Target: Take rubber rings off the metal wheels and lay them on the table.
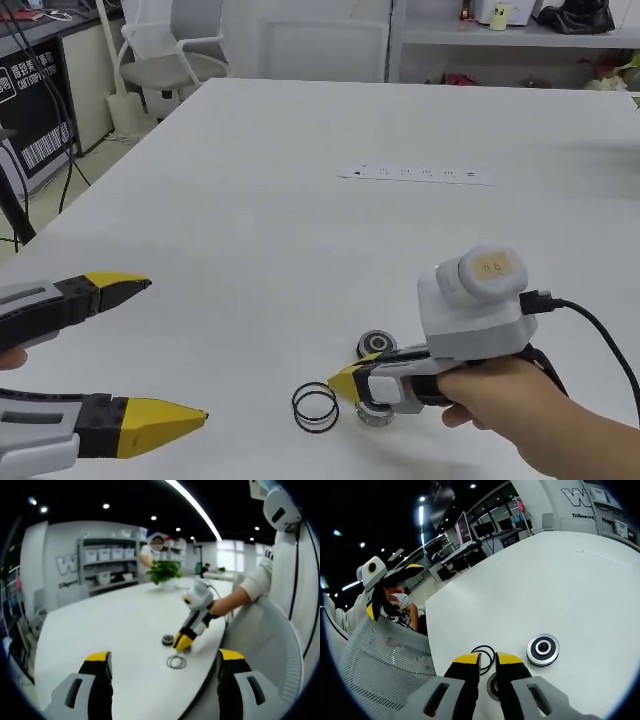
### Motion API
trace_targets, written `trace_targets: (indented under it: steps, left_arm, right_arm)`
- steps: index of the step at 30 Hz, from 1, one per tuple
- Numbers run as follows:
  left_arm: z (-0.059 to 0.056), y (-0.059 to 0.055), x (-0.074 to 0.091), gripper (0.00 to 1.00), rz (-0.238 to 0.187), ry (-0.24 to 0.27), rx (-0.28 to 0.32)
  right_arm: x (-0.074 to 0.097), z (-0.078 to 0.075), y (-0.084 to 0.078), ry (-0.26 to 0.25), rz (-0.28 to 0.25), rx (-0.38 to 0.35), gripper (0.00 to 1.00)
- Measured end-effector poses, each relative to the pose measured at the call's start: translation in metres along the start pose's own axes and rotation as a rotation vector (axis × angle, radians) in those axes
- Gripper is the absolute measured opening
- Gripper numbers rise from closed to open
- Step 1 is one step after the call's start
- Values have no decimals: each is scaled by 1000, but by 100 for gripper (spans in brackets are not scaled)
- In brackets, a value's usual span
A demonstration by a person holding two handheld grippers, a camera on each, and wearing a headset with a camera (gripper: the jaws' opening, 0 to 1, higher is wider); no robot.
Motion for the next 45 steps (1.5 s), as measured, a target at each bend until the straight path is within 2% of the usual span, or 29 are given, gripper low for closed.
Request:
trace_targets:
  steps: [3, 9, 14, 17, 24, 29, 33, 38, 42, 45]
  left_arm:
    - [4, 2, -3, 88, -4, -8, -9]
    - [11, 12, -10, 88, -5, -24, -39]
    - [14, 21, -19, 88, -7, -44, -65]
    - [16, 25, -25, 88, -9, -54, -77]
    - [18, 40, -47, 88, -12, -101, -122]
    - [21, 50, -65, 87, -23, -133, -144]
    - [23, 56, -82, 86, -30, -159, -163]
    - [24, 58, -99, 83, -42, -184, -159]
    - [23, 55, -115, 81, -27, -204, -164]
    - [21, 55, -125, 78, -47, -219, -162]
  right_arm:
    - [6, -3, 7, -12, -24, 26, 10]
    - [21, -10, 29, -34, -114, 59, 13]
    - [33, -21, 34, -68, -143, 77, 15]
    - [38, -32, 35, -101, -146, 87, 16]
    - [48, -48, 28, -158, -121, 116, 20]
    - [50, -55, 19, -161, -94, 143, 22]
    - [50, -63, 6, -163, -40, 174, 22]
    - [49, -62, 4, -148, -41, 184, 23]
    - [45, -58, 4, -123, -48, 200, 24]
    - [41, -60, 1, -123, -30, 232, 24]
Point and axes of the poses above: the centre of the closed fingertips' face, and the gripper's own axes: x roughly backward along the fingers, z roughly to its left, y roughly out of its top, the point moved 7 cm from there along x, roughly backward along the fingers, and after that the axes turned 3 degrees about -z, right-handed, at the moved point
